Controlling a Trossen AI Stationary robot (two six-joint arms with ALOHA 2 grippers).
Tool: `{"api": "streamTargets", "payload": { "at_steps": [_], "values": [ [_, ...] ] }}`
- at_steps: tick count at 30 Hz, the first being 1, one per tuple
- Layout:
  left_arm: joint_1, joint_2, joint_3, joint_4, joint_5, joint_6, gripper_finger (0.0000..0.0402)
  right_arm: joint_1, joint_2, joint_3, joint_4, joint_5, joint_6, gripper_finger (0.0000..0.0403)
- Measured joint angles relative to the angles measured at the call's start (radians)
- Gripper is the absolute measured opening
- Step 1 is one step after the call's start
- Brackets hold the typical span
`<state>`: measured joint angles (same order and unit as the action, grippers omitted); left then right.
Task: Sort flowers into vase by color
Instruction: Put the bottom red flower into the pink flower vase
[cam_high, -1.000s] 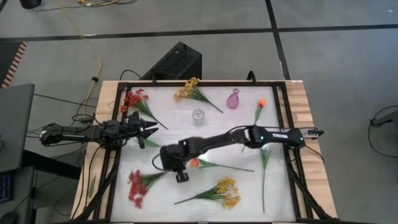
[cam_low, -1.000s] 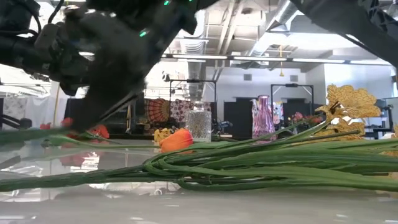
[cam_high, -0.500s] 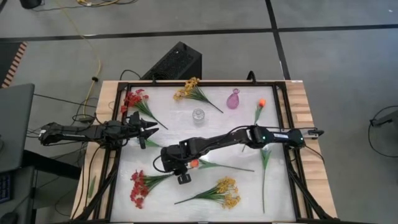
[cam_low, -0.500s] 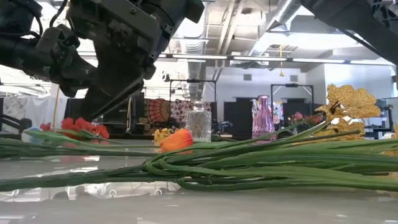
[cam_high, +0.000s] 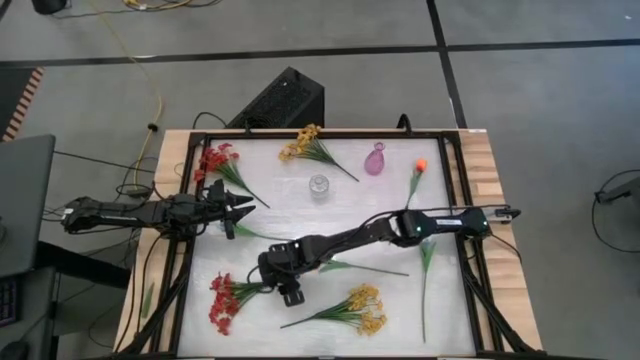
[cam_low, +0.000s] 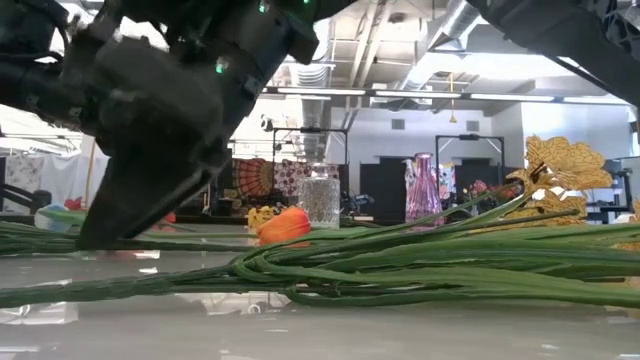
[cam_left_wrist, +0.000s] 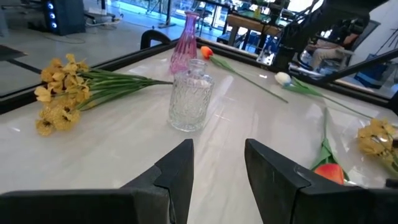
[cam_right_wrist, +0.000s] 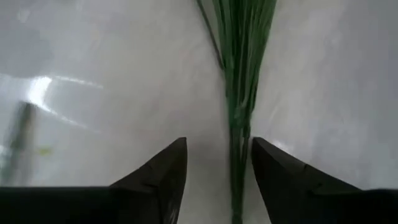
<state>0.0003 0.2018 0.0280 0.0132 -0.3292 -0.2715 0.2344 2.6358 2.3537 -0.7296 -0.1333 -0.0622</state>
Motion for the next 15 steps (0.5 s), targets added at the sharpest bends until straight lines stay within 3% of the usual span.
{"api": "streamTargets", "payload": {
  "at_steps": [4,7,10,15],
  "values": [
    [0.0,0.01,0.0,0.0,-0.001,0.0,0.0132,0.023,0.0,0.0,-0.016,0.153,-0.028,0.0155],
    [0.0,0.014,0.0,0.0,-0.002,0.001,0.0132,0.046,-0.004,-0.001,-0.018,0.274,-0.074,0.0089],
    [0.0,0.014,0.0,0.0,-0.003,0.001,0.0132,0.055,-0.004,-0.001,-0.029,0.306,-0.074,0.0025],
    [0.0,0.014,0.0,0.0,-0.003,0.001,0.0132,0.054,-0.04,-0.005,-0.101,0.308,0.016,0.0018]
  ]
}}
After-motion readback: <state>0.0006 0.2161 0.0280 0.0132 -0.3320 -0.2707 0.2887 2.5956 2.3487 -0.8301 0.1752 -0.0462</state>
